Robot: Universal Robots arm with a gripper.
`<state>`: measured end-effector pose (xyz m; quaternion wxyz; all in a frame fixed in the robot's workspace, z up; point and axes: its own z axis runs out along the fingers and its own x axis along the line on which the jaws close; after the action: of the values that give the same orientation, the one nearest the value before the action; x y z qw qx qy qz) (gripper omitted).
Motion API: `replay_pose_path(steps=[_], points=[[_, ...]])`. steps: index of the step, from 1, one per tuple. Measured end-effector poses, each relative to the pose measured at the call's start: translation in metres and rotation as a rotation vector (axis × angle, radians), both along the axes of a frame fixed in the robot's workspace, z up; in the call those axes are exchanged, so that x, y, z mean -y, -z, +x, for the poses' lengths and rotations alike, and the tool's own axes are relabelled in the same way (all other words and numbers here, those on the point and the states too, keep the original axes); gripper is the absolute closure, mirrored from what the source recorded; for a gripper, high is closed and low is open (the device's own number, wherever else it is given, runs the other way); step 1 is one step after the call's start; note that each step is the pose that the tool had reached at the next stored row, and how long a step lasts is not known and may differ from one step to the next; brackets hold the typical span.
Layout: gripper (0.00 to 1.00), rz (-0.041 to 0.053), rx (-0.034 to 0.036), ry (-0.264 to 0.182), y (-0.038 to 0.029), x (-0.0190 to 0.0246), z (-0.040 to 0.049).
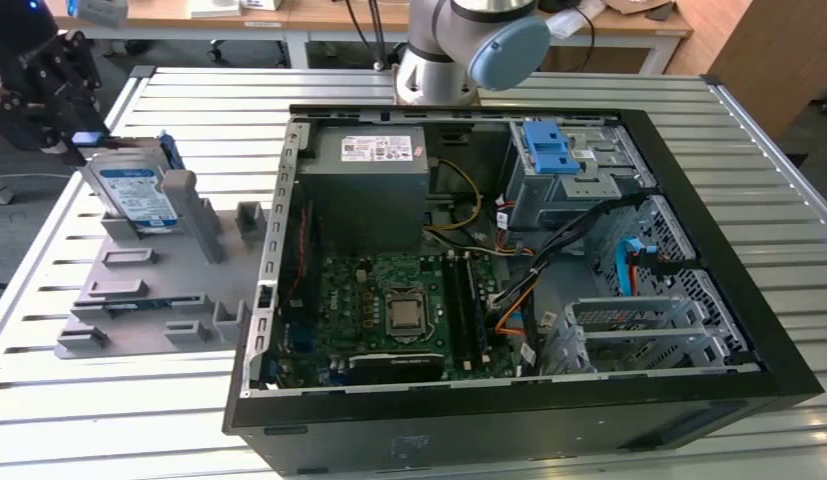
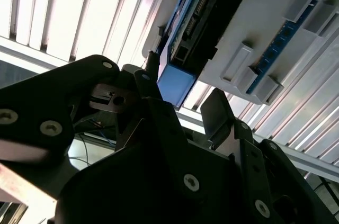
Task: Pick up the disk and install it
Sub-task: 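Pick up the disk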
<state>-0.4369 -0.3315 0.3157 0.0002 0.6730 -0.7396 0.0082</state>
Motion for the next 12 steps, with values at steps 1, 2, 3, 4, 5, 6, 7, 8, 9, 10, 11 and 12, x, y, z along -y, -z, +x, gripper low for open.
replay_pose_path(steps=[1, 2, 3, 4, 5, 6, 7, 8, 9, 10, 11, 12], points=[[0.41, -0.0004, -0.0002, 0.0, 0.0007, -0.0004, -0.0001], [0.41, -0.0007, -0.0002, 0.0, 0.0014, -0.0007, -0.0001], [0.41, -0.0009, 0.0001, 0.0, 0.0024, -0.001, -0.0002], [0.41, -0.0012, 0.0002, 0.0, 0.0036, -0.0011, -0.0003], [0.41, -0.0013, 0.0002, 0.0, 0.005, -0.0011, -0.0006], [0.41, -0.0014, 0.0003, 0.0, 0.0064, -0.0011, -0.0008], [0.41, -0.0016, 0.0002, 0.0, 0.0077, -0.0012, -0.0008], [0.41, -0.0016, 0.0002, 0.0, 0.009, -0.0012, -0.0008], [0.41, -0.0016, 0.0002, 0.0, 0.0103, -0.0012, -0.0008], [0.41, -0.0016, 0.0003, 0.0, 0.0118, -0.0012, -0.0008], [0.41, -0.0016, 0.0003, -0.001, 0.0132, -0.0012, -0.0008], [0.41, -0.0016, 0.0002, -0.002, 0.0144, -0.0012, -0.0008]])
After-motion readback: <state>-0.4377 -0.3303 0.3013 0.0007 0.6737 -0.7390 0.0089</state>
